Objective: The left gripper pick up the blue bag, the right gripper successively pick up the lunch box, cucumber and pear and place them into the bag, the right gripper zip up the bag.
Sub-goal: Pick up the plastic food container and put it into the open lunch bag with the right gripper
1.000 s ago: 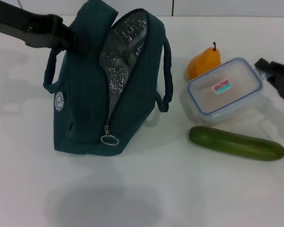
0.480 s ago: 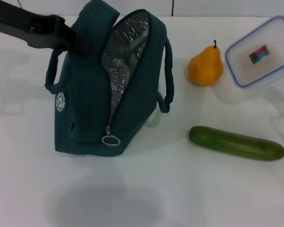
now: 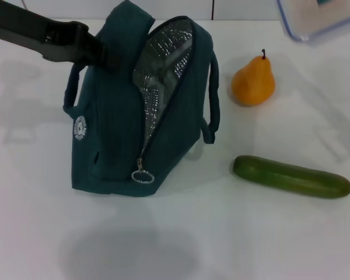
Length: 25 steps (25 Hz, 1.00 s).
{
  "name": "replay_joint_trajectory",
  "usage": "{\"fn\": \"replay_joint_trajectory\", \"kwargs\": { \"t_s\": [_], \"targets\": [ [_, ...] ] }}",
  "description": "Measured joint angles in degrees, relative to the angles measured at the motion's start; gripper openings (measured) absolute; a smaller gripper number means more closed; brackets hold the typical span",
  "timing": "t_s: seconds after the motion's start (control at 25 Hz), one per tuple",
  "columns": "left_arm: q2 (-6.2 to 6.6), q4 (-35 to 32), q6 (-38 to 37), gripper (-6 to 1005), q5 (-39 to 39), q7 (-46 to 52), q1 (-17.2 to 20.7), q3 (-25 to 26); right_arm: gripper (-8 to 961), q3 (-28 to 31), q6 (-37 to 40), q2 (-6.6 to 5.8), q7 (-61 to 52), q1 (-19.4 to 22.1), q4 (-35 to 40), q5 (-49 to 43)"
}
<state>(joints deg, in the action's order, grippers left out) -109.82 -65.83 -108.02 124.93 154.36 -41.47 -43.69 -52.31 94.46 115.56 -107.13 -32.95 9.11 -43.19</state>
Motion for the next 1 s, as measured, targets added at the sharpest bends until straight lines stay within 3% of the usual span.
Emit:
{"fn": "replay_joint_trajectory", "kwargs": {
  "t_s": [0.24, 0.56, 1.0],
  "targets": [
    [-0.84, 0.0, 0.0, 43, -0.1, 0.2, -0.8, -0.8, 137, -1.2, 1.0, 0.4, -1.3, -7.8, 0.8, 0.4],
    [-2.06, 0.0, 0.0, 43, -0.2, 0.2, -2.3, -1.1, 154, -9.1, -2.0, 0.65, -1.8, -15.4, -0.1, 0.7],
    [-2.41, 0.7, 0.8, 43, -3.4, -0.2, -2.2, -0.2, 177, -18.4, -6.1, 0.63, -1.9, -13.5, -0.3, 1.0]
  ]
}}
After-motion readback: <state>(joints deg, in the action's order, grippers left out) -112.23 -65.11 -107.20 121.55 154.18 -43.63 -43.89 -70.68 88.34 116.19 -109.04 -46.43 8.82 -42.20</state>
